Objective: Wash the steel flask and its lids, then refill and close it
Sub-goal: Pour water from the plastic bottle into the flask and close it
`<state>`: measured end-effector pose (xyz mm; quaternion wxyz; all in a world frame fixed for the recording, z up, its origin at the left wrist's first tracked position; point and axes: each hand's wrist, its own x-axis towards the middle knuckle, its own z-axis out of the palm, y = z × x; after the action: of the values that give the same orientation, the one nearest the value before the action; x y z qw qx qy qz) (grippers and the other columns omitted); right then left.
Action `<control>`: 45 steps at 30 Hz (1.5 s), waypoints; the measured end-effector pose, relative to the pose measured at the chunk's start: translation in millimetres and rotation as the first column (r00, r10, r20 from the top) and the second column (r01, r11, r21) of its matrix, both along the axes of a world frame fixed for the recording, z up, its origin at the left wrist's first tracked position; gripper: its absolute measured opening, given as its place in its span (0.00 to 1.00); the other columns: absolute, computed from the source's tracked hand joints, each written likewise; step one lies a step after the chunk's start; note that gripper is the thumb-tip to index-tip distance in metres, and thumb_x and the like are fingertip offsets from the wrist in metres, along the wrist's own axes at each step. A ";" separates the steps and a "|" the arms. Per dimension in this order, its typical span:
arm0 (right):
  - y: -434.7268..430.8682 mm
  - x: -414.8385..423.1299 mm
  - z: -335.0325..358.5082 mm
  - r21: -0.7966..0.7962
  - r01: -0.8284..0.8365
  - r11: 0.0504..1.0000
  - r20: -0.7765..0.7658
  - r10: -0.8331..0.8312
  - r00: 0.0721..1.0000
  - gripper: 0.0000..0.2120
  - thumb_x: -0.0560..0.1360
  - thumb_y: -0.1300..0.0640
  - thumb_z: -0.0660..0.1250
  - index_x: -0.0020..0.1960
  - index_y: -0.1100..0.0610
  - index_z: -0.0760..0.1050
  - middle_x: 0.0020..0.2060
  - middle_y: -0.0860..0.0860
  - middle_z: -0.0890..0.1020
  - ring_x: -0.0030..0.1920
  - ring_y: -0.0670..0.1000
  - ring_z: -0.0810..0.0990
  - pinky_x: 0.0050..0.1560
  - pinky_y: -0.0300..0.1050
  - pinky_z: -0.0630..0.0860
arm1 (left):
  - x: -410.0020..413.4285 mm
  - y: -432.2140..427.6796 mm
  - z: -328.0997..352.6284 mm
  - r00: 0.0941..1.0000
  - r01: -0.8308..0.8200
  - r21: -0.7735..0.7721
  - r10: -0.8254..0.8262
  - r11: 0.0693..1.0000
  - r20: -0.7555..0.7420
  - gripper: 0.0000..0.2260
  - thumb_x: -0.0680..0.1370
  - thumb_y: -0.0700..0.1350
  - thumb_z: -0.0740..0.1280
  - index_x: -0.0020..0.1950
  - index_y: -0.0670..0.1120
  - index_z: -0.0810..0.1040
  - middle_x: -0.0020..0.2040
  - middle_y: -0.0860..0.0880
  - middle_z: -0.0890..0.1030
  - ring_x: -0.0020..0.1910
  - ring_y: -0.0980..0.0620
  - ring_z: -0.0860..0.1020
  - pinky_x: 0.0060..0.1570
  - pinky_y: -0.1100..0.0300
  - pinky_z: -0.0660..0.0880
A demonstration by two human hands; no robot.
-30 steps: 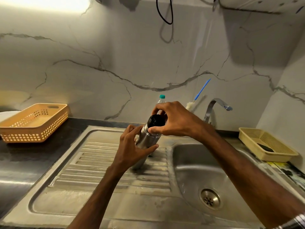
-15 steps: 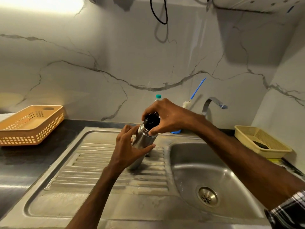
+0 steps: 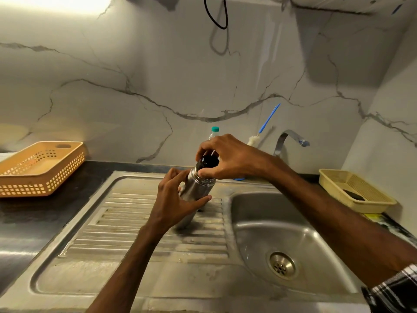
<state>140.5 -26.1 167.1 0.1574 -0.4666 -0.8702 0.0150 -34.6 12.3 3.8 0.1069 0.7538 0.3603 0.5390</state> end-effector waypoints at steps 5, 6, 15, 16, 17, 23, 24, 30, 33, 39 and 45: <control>3.3 -6.4 -10.7 0.200 0.263 0.944 0.033 -0.275 0.961 0.29 0.75 0.30 0.61 0.31 0.55 0.69 0.26 0.50 0.72 0.28 0.45 0.71 0.34 0.40 0.66 | 0.3 -0.8 -1.0 1.000 -0.004 -0.003 0.004 1.000 -0.012 0.35 0.65 0.71 0.74 0.63 0.50 0.79 0.52 0.53 0.76 0.52 0.55 0.75 0.49 0.53 0.83; 2.4 -3.4 -9.4 0.166 0.255 0.953 0.038 -0.265 0.964 0.30 0.75 0.29 0.60 0.33 0.56 0.72 0.28 0.50 0.74 0.30 0.46 0.73 0.34 0.40 0.68 | 0.5 0.0 -1.2 1.000 -0.003 -0.002 0.003 1.000 -0.011 0.35 0.65 0.71 0.74 0.63 0.51 0.79 0.52 0.53 0.76 0.52 0.55 0.75 0.49 0.52 0.83; 6.7 -0.1 -9.5 0.189 0.182 0.965 0.014 -0.188 0.982 0.29 0.72 0.29 0.65 0.33 0.56 0.74 0.27 0.49 0.75 0.29 0.46 0.74 0.34 0.43 0.75 | 0.2 -1.4 0.1 1.000 -0.007 -0.009 0.007 1.000 -0.018 0.34 0.64 0.69 0.75 0.62 0.49 0.79 0.51 0.53 0.75 0.51 0.54 0.75 0.49 0.49 0.83; 6.0 0.2 -10.1 0.193 0.209 0.959 0.025 -0.218 0.976 0.31 0.72 0.28 0.63 0.32 0.56 0.73 0.26 0.50 0.74 0.28 0.46 0.73 0.34 0.43 0.72 | 0.2 -1.3 0.2 1.000 -0.007 -0.011 0.007 1.000 -0.022 0.34 0.64 0.69 0.75 0.62 0.49 0.79 0.51 0.52 0.75 0.52 0.54 0.75 0.49 0.49 0.83; 3.9 1.3 -10.0 0.147 0.191 0.971 0.015 -0.195 0.981 0.31 0.72 0.27 0.62 0.36 0.57 0.76 0.29 0.50 0.77 0.31 0.47 0.76 0.36 0.42 0.74 | 0.1 -1.3 0.1 1.000 -0.003 -0.014 0.003 1.000 -0.022 0.35 0.64 0.70 0.75 0.63 0.50 0.79 0.52 0.52 0.76 0.53 0.54 0.75 0.50 0.49 0.83; -0.1 -0.4 -11.8 0.127 0.071 0.989 0.001 -0.072 0.997 0.23 0.72 0.34 0.70 0.45 0.55 0.80 0.38 0.47 0.81 0.39 0.45 0.78 0.40 0.40 0.77 | -1.4 0.7 0.2 1.000 -0.009 -0.033 0.008 0.999 -0.022 0.35 0.65 0.69 0.76 0.63 0.49 0.79 0.52 0.54 0.75 0.53 0.54 0.75 0.51 0.49 0.83; -0.6 -3.7 -12.7 0.198 0.166 0.966 0.035 -0.176 0.984 0.27 0.72 0.30 0.66 0.38 0.55 0.76 0.32 0.48 0.77 0.33 0.45 0.75 0.36 0.40 0.72 | -1.1 0.6 -0.7 1.000 -0.014 -0.037 0.013 0.999 -0.026 0.35 0.64 0.69 0.75 0.63 0.49 0.79 0.53 0.53 0.76 0.53 0.54 0.76 0.52 0.48 0.82; -1.5 2.7 -11.6 0.078 -0.015 0.997 0.012 0.014 1.000 0.23 0.72 0.37 0.72 0.56 0.53 0.78 0.47 0.48 0.81 0.47 0.46 0.78 0.44 0.33 0.74 | -2.7 1.0 1.1 1.000 -0.003 -0.031 0.002 1.000 -0.014 0.33 0.65 0.67 0.77 0.62 0.49 0.80 0.53 0.54 0.75 0.53 0.54 0.76 0.50 0.48 0.83; 3.3 -0.3 -15.8 0.163 0.028 0.986 0.002 -0.029 1.000 0.23 0.71 0.35 0.72 0.53 0.54 0.81 0.44 0.47 0.83 0.44 0.46 0.80 0.42 0.35 0.74 | -3.7 0.3 1.6 1.000 -0.015 -0.032 0.014 0.999 -0.009 0.34 0.64 0.67 0.77 0.63 0.48 0.80 0.52 0.55 0.75 0.53 0.54 0.76 0.50 0.50 0.83; -1.2 2.4 -1.9 0.006 0.023 1.000 -0.010 -0.023 1.000 0.27 0.70 0.37 0.74 0.61 0.54 0.79 0.53 0.48 0.83 0.50 0.45 0.80 0.49 0.36 0.78 | -5.3 -0.2 2.1 1.000 0.009 -0.030 -0.010 1.000 -0.028 0.33 0.65 0.67 0.77 0.63 0.50 0.79 0.53 0.53 0.76 0.54 0.57 0.75 0.49 0.54 0.83; 6.2 4.7 -0.1 0.003 -0.100 0.995 -0.058 0.100 0.993 0.22 0.68 0.52 0.79 0.60 0.53 0.82 0.48 0.44 0.83 0.48 0.41 0.81 0.45 0.29 0.77 | -5.9 -1.9 3.9 1.000 -0.013 -0.019 0.013 1.000 0.025 0.31 0.65 0.62 0.81 0.63 0.49 0.81 0.49 0.57 0.74 0.51 0.59 0.75 0.45 0.59 0.82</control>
<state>145.2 -19.9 167.0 0.1817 -0.4217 -0.8876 0.0362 -40.5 10.5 7.7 0.1150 0.7436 0.3688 0.5457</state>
